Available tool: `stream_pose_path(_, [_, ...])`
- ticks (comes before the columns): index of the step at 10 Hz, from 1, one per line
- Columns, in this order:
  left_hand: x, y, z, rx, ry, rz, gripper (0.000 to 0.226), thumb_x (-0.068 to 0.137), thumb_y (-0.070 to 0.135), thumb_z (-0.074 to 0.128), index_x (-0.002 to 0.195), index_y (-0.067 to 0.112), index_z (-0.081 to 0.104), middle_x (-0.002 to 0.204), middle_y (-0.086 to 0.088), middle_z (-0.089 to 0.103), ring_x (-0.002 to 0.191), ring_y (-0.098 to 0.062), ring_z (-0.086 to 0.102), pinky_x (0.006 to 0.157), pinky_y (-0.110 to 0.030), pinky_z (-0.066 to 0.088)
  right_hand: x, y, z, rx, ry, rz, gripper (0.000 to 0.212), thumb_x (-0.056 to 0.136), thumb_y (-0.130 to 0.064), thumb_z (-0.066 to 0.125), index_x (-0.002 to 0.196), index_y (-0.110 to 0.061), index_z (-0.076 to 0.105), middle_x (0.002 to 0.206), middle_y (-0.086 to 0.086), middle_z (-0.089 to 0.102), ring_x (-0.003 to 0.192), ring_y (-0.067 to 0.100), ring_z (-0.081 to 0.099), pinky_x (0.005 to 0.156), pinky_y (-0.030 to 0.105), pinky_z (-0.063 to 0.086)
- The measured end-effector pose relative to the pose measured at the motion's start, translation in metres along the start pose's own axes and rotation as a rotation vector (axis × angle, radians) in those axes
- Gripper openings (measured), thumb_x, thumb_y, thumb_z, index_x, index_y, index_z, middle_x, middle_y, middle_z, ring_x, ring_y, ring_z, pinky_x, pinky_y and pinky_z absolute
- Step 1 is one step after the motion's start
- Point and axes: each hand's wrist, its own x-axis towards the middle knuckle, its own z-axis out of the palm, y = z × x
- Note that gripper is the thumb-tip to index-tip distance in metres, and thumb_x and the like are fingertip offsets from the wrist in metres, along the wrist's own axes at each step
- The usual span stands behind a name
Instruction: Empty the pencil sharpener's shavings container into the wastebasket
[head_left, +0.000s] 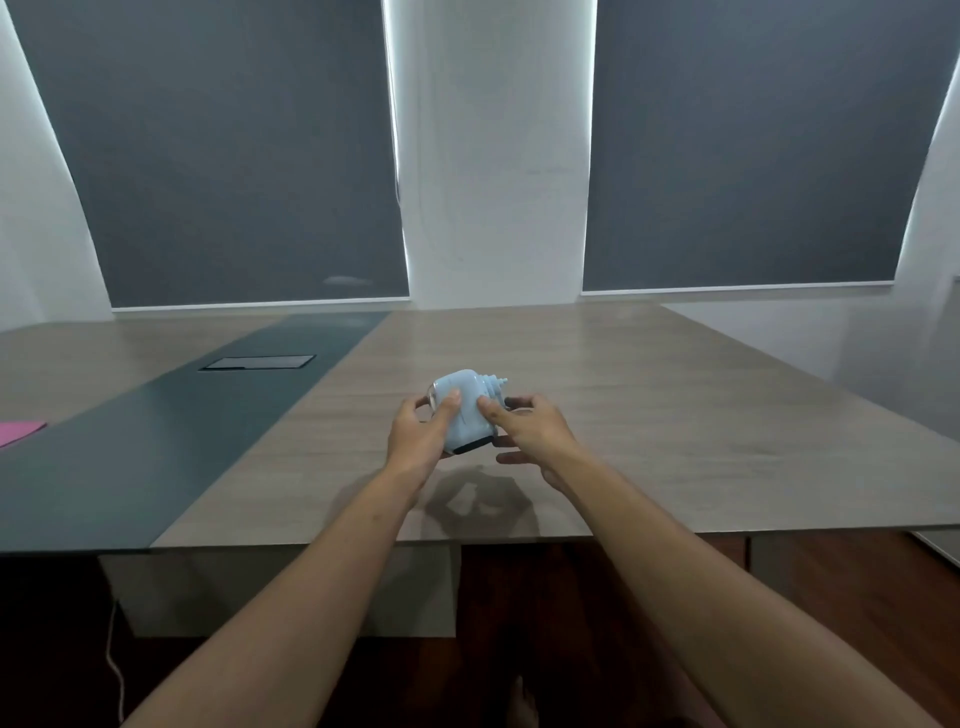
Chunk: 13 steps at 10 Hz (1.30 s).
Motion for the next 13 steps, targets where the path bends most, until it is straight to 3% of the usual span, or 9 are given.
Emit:
stream_pose_path(2, [0.002,-0.003,-0.039,0.057,0.109,-0.004,0.067,0.062,0.061,0.070,0.116,0.025,0.054,0.109,-0.013,0.068,0.097,-0.028,0.070,0.088,-0.049,0.057,-0.005,-0.007,0.015,-0.115,-0.045,0.026,0.073,0.078,-0.056,0.069,0.135,-0.016,0.047,0.118,0.003,0.062,0.100,0.024,0.067,0.075,0.039,0.061])
stream_pose_path(3, [0.001,-0.002,-0.067,0.144,0.229,-0.016,0.064,0.069,0.052,0.073,0.122,0.017,0.060,0.112,-0.006,0.069,0.098,-0.023,0.066,0.086,-0.035,0.054,-0.004,-0.005,0.021,-0.136,-0.017,0.014,0.065,0.081,-0.055,0.065,0.131,-0.016,0.052,0.101,0.000,0.063,0.101,0.025,0.067,0.076,0.041,0.062])
stream_pose_path(4, [-0.003,-0.006,-0.100,0.212,0.409,0.003,0.048,0.076,0.036,0.075,0.114,0.010,0.062,0.111,-0.007,0.066,0.097,-0.025,0.062,0.070,-0.027,0.049,-0.006,0.000,0.025,-0.157,-0.028,0.009,0.061,0.083,-0.055,0.063,0.129,-0.015,0.054,0.107,0.004,0.065,0.101,0.026,0.067,0.075,0.042,0.062])
stream_pose_path(5, [-0.003,-0.016,-0.121,0.277,0.549,0.023,0.061,0.070,0.037,0.081,0.117,0.008,0.056,0.121,-0.016,0.062,0.107,-0.036,0.062,0.088,-0.040,0.049,-0.009,0.005,0.024,-0.179,-0.014,0.011,0.058,0.084,-0.054,0.062,0.127,-0.015,0.055,0.103,0.002,0.063,0.101,0.026,0.067,0.076,0.042,0.061])
stream_pose_path(8, [-0.004,-0.038,-0.137,0.357,0.650,-0.013,0.066,0.067,0.034,0.083,0.117,0.011,0.048,0.128,-0.021,0.049,0.110,-0.042,0.056,0.096,-0.047,0.047,-0.007,0.009,0.017,-0.261,0.038,0.000,0.051,0.083,-0.055,0.062,0.118,-0.018,0.059,0.123,0.005,0.061,0.107,0.026,0.063,0.069,0.038,0.060])
stream_pose_path(10, [-0.006,-0.046,-0.133,0.417,0.668,-0.006,0.077,0.067,0.035,0.083,0.125,0.003,0.042,0.132,-0.026,0.045,0.117,-0.046,0.051,0.096,-0.051,0.044,-0.006,0.011,-0.002,-0.414,0.058,-0.102,0.051,0.086,-0.054,0.059,0.119,-0.015,0.063,0.120,0.001,0.065,0.105,0.020,0.061,0.089,0.040,0.055])
stream_pose_path(11, [-0.015,-0.040,-0.128,0.537,0.732,0.150,0.099,0.066,0.046,0.081,0.137,-0.003,0.033,0.139,-0.028,0.041,0.129,-0.044,0.041,0.102,-0.054,0.039,-0.008,0.011,-0.020,-0.573,0.114,-0.186,0.047,0.089,-0.049,0.058,0.119,-0.014,0.065,0.122,0.004,0.068,0.112,0.022,0.061,0.094,0.033,0.047])
stream_pose_path(12, [-0.018,-0.030,-0.113,0.696,0.720,0.402,0.084,0.076,0.049,0.068,0.137,0.001,0.035,0.140,-0.024,0.043,0.131,-0.041,0.041,0.109,-0.055,0.035,-0.008,0.010,-0.040,-0.648,0.148,-0.215,0.043,0.091,-0.046,0.056,0.118,-0.015,0.068,0.124,0.005,0.069,0.117,0.023,0.060,0.092,0.030,0.043])
stream_pose_path(13, [-0.014,-0.025,-0.087,0.755,0.520,0.549,0.066,0.079,0.049,0.057,0.127,0.003,0.049,0.127,-0.020,0.051,0.118,-0.039,0.051,0.103,-0.051,0.041,-0.011,0.012,-0.054,-0.714,0.198,-0.188,0.046,0.091,-0.049,0.053,0.123,-0.018,0.065,0.122,0.007,0.070,0.114,0.024,0.062,0.085,0.029,0.042])
